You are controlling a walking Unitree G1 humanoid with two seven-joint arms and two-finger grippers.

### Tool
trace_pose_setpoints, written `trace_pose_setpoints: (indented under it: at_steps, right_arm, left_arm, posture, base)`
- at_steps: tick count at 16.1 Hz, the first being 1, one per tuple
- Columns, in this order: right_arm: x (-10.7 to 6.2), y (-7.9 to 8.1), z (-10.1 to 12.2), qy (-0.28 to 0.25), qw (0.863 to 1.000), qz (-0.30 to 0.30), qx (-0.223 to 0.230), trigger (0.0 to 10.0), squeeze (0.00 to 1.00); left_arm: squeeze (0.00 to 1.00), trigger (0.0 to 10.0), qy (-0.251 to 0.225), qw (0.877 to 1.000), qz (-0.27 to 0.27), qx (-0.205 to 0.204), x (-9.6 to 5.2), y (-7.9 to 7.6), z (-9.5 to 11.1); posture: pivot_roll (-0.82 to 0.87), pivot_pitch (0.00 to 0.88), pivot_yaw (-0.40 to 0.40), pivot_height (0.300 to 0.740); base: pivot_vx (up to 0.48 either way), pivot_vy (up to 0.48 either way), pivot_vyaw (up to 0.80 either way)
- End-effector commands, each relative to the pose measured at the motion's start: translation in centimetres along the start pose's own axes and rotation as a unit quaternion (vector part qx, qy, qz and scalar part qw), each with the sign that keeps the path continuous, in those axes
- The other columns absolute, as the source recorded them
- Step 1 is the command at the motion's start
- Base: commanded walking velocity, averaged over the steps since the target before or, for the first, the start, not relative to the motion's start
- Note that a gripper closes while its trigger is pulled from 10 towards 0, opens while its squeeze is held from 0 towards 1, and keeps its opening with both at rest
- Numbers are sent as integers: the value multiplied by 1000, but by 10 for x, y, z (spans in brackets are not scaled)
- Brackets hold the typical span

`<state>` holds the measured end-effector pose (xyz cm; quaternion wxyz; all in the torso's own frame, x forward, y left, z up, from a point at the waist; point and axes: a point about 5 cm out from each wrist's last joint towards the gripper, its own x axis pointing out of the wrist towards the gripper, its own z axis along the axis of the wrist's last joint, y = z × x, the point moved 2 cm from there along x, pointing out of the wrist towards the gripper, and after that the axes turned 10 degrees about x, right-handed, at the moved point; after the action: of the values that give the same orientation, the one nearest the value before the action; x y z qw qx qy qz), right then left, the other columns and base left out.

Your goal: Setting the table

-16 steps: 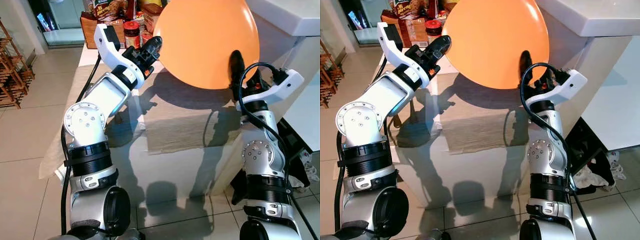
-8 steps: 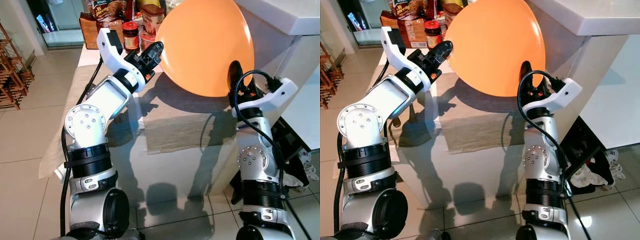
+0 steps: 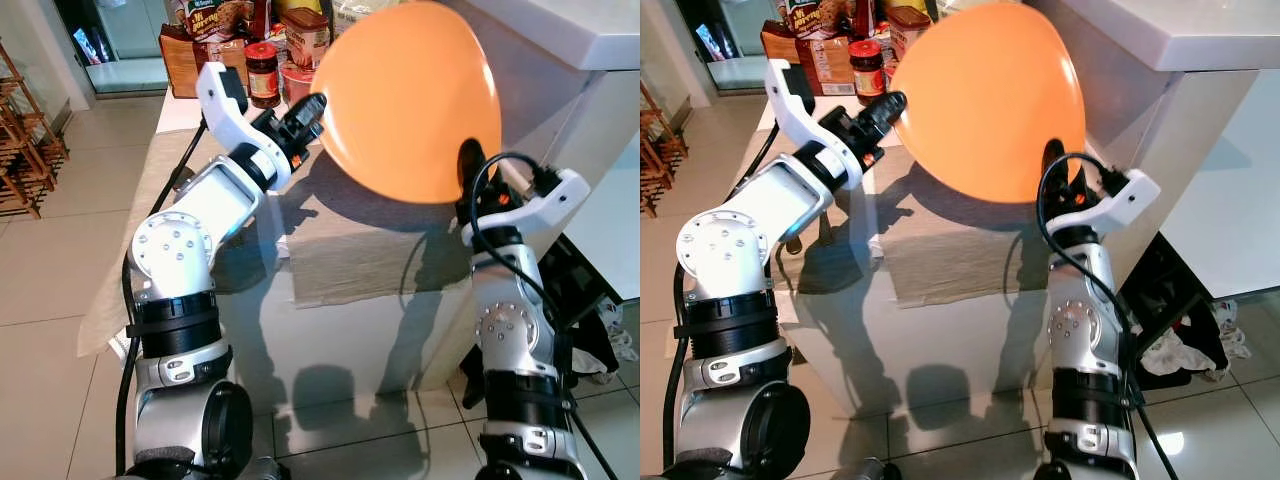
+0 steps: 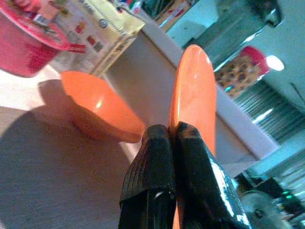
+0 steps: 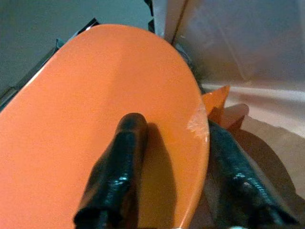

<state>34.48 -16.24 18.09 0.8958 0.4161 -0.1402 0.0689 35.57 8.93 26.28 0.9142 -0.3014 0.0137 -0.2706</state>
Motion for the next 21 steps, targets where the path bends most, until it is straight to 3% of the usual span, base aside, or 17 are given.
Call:
trace_pose_setpoints:
  at_steps: [1, 8, 9, 10, 14, 16, 17, 18, 21]
  right_arm:
    - [-2, 1, -3, 13, 1000, 0, -20, 0, 0]
    - [-13, -8, -10, 29, 999, -22, -36, 0, 0]
    - [-15, -11, -11, 31, 998, -25, -40, 0, 0]
    - [-16, -12, -12, 32, 998, -27, -46, 0, 0]
    - [-25, -13, -22, 51, 993, -29, -103, 0, 0]
    - [-27, -11, -24, 51, 992, -29, -111, 0, 0]
    - [-27, -11, -24, 50, 992, -29, -111, 0, 0]
    - [-27, -11, -24, 49, 992, -29, -112, 0, 0]
    - [-26, -11, -23, 45, 992, -29, -115, 0, 0]
  left_arm:
    - [0, 0, -10, 1000, -19, 8, 1, -5, 2]
    - [0, 0, 13, 999, 1, 47, 3, 7, -10]
    - [0, 10000, 25, 997, 6, 69, 3, 8, -14]
    - [0, 10000, 36, 993, 18, 107, 4, 11, -18]
    - [0, 10000, 57, 978, 40, 198, 3, 25, -32]
    - [0, 10000, 64, 957, 39, 281, 3, 27, -40]
    - [0, 10000, 64, 956, 37, 284, 3, 26, -40]
    - [1000, 10000, 65, 954, 37, 289, 4, 27, -42]
    - [1000, 10000, 56, 955, 35, 289, 5, 28, -42]
  posture:
    - [39, 0, 33, 740]
    - [35, 0, 33, 740]
    - [34, 0, 34, 740]
    - [32, 0, 34, 740]
    - [30, 0, 33, 740]
    - [27, 0, 36, 740]
    - [27, 0, 36, 740]
    - [28, 0, 37, 740]
    - [29, 0, 35, 740]
  base:
    - [0, 0, 0]
    - [0, 0, 0]
    - [0, 0, 0]
    - [0, 0, 0]
    - [0, 0, 0]
    - [0, 0, 0]
    - [0, 0, 0]
    - [0, 0, 0]
    - [0, 0, 0]
